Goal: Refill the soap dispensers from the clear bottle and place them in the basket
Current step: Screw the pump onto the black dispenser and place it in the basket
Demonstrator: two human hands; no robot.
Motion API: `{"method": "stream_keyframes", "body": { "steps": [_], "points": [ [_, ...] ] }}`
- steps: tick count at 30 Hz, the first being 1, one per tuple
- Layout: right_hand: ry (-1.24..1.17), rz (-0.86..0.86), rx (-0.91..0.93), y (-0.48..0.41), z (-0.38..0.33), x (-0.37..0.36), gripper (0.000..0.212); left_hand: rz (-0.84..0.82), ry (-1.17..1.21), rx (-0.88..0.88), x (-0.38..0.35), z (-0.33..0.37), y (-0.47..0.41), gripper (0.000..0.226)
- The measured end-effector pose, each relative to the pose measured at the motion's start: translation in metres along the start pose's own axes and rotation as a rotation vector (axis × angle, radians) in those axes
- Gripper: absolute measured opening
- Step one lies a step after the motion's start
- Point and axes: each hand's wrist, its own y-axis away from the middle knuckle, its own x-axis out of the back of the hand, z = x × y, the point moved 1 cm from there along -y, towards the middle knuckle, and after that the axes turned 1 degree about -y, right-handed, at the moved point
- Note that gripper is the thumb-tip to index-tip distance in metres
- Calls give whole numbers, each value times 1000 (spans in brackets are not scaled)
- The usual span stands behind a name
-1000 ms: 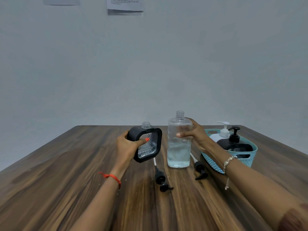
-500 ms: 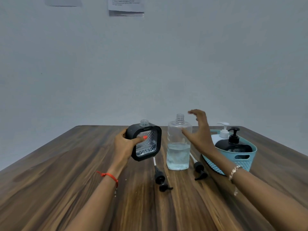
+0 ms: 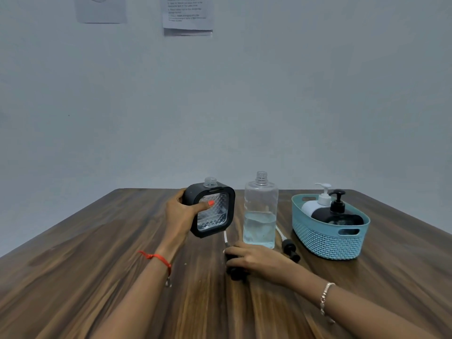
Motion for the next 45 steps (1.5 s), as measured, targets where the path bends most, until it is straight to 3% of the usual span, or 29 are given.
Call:
{"method": "stream_keyframes", "body": {
  "steps": [3,6,10,13,24,33,37,43,45],
  "points": [
    [-267,205,-94,-4,3,31,29,-2,11,4,1,2,2,39],
    [-389,655,-204,-7,9,79,18,-3,13,1,0,6,1,39],
    [-584,1189,-385,-16,23,146,25,-29,24,0,-5,12,4,40],
    [-708,1358,-423,-26,33,186,8,-55,31,3,-14,17,9,41],
    [-697,1137,-410,-43,31,202,4,-144,55,-34,-38,39,22,39],
    [-586,814,-463,-43,25,163,12,-178,99,-40,-46,53,26,39],
    [-613,845,-543,-42,22,151,22,-181,105,-31,-48,54,26,38],
    [-874,941,-643,-39,24,144,37,-174,80,-3,-49,47,28,39],
    [-954,969,-678,-35,30,142,33,-191,75,-4,-51,45,29,39]
  ]
}}
